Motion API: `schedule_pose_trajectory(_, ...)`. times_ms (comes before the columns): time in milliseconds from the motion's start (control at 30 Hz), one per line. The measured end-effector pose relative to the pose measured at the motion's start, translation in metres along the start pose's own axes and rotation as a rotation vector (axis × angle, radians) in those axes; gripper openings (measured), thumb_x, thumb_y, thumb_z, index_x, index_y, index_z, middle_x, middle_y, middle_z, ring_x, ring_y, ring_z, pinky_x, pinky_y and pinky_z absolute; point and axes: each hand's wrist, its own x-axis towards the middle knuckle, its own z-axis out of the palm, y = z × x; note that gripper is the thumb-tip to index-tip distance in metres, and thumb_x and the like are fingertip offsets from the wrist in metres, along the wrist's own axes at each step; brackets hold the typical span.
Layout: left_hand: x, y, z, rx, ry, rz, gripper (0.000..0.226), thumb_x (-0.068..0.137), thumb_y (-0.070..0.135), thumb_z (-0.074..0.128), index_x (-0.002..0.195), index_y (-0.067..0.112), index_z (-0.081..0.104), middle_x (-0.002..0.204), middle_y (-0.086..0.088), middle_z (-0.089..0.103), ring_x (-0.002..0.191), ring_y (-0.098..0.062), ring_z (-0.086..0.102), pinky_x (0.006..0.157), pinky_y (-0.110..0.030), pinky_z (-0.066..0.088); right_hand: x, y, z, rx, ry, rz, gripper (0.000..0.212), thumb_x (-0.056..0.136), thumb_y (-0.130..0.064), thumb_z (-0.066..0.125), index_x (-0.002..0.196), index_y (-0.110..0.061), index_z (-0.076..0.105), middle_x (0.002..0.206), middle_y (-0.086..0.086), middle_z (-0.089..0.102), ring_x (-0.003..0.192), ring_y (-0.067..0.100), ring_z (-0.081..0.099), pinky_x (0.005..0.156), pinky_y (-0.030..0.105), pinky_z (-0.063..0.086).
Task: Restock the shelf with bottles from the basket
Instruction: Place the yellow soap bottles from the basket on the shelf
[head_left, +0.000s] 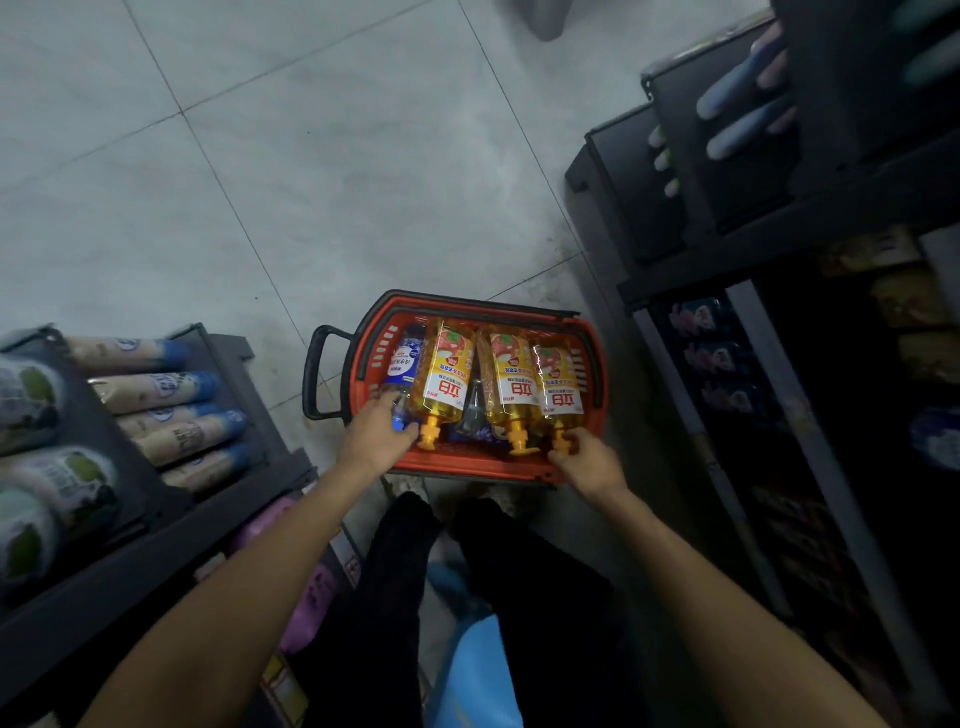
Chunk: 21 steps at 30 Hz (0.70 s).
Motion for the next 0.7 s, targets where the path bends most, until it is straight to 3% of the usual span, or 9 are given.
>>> schedule_pose_trajectory(167, -0.018, 0.021, 0.031, 0.185, -0.021, 0.202, 0.066, 0.094, 0.042, 0.066, 0.152, 0.023, 0.042, 0.145, -0.004, 0.056, 0.132, -0.027, 0.054, 0.103, -0.045, 0.051, -0.009, 0.004, 0.01, -0.085, 0.113, -0.084, 0.038, 0.096, -0.031, 0.066, 0.132, -0.02, 0.057, 0.126, 0.003, 0.064, 0.115, 0.023, 0.063, 0.1, 0.045, 0.054)
schedule_pose_trajectory(333, -0.018, 0.032, 0.071, 0.287, 0.002, 0.29, 0.071, 0.095, 0.052, 0.058, 0.156, 0.024, 0.036, 0.15, -0.002, 0.051, 0.137, -0.024, 0.048, 0.108, -0.047, 0.046, 0.006, 0.025, 0.008, -0.25, 0.119, -0.187, 0.046, 0.097, -0.034, 0.064, 0.139, -0.021, 0.053, 0.137, 0.005, 0.058, 0.123, 0.025, 0.059, 0.104, 0.041, 0.05)
schedule_pose_trajectory(533, 0.011, 0.043, 0.131, 0.358, 0.142, 0.398, 0.073, 0.095, 0.057, 0.055, 0.158, 0.029, 0.031, 0.158, -0.005, 0.042, 0.145, -0.026, 0.039, 0.114, -0.049, 0.038, 0.076, 0.056, 0.004, -0.363, 0.099, -0.412, 0.053, 0.097, -0.037, 0.062, 0.145, -0.024, 0.045, 0.146, 0.004, 0.048, 0.134, 0.024, 0.048, 0.108, 0.04, 0.044)
schedule_pose_trajectory(700, 0.058, 0.059, 0.173, 0.337, 0.325, 0.505, 0.066, 0.095, 0.054, 0.054, 0.154, 0.028, 0.043, 0.158, -0.011, 0.042, 0.145, -0.031, 0.04, 0.112, -0.055, 0.04, 0.138, 0.086, 0.008, -0.458, 0.27, -0.567, 0.058, 0.096, -0.038, 0.063, 0.147, -0.022, 0.041, 0.149, 0.008, 0.043, 0.137, 0.025, 0.043, 0.11, 0.044, 0.045)
